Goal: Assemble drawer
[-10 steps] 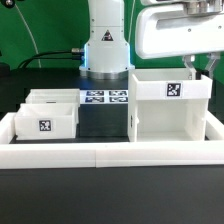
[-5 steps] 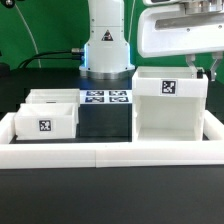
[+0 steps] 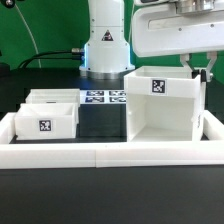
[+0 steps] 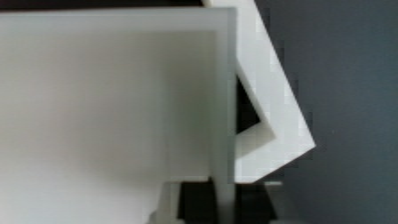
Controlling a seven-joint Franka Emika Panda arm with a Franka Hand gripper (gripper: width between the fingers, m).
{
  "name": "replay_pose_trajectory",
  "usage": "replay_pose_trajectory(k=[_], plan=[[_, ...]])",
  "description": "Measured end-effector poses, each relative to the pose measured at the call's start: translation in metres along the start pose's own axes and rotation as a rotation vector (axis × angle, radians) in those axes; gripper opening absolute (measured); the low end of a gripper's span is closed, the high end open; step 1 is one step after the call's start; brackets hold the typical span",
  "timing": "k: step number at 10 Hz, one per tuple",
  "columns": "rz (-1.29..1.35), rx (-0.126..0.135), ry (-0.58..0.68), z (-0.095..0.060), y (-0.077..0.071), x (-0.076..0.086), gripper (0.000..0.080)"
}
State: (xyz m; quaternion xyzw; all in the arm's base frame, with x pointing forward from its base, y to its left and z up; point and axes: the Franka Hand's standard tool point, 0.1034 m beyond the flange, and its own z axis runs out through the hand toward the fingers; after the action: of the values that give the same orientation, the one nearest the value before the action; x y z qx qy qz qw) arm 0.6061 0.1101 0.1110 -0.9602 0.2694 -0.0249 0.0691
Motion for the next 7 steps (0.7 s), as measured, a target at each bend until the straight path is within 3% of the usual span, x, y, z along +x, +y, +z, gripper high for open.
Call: replay_pose_trajectory(k=[7], plan=[[0.381, 0.009, 0.005, 0.0005, 0.0061, 0.0069, 0.0038]])
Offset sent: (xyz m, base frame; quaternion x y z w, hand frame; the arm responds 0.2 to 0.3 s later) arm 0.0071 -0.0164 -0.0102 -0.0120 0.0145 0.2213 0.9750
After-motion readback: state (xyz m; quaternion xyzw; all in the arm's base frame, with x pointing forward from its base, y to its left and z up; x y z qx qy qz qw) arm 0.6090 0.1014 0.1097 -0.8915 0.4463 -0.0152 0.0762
